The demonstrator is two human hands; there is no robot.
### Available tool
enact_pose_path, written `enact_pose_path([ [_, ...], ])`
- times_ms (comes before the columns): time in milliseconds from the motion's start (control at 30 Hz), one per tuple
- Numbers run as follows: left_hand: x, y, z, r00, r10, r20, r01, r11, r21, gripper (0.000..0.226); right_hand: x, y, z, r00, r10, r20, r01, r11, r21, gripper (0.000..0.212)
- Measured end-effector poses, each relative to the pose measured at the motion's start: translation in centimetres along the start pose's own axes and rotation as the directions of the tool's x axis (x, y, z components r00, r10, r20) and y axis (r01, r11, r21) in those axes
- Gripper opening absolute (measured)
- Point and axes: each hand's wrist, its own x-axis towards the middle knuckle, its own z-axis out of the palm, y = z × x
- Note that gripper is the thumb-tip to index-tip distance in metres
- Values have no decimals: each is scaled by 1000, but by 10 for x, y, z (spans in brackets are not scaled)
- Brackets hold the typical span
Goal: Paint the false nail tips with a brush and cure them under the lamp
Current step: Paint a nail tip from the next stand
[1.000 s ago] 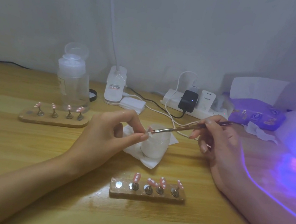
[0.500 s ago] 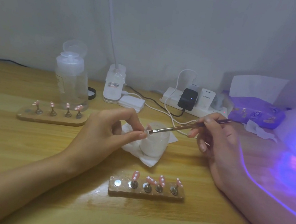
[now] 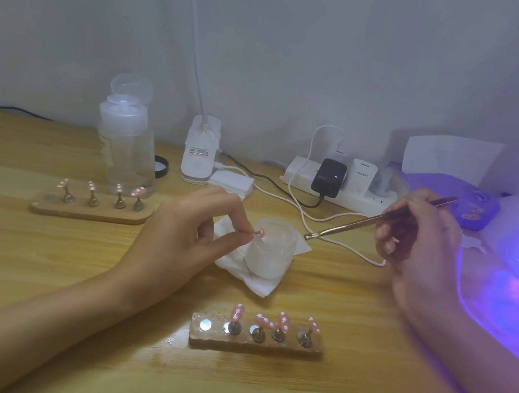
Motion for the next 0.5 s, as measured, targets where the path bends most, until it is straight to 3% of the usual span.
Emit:
enact_pose_path([
  [133, 0, 0, 1, 1000, -5, 1, 5, 1000, 13, 12, -6, 3, 5, 996, 39, 84, -44, 997, 61, 31],
  [267, 0, 1, 0, 1000, -8, 1, 8, 1000, 19, 14, -17, 12, 13, 966, 167, 197, -177, 984, 33, 21],
  [500, 1, 1, 0, 1000, -16, 2, 16, 1000, 12, 17, -19, 16, 12, 959, 213, 185, -210, 977, -38, 22],
])
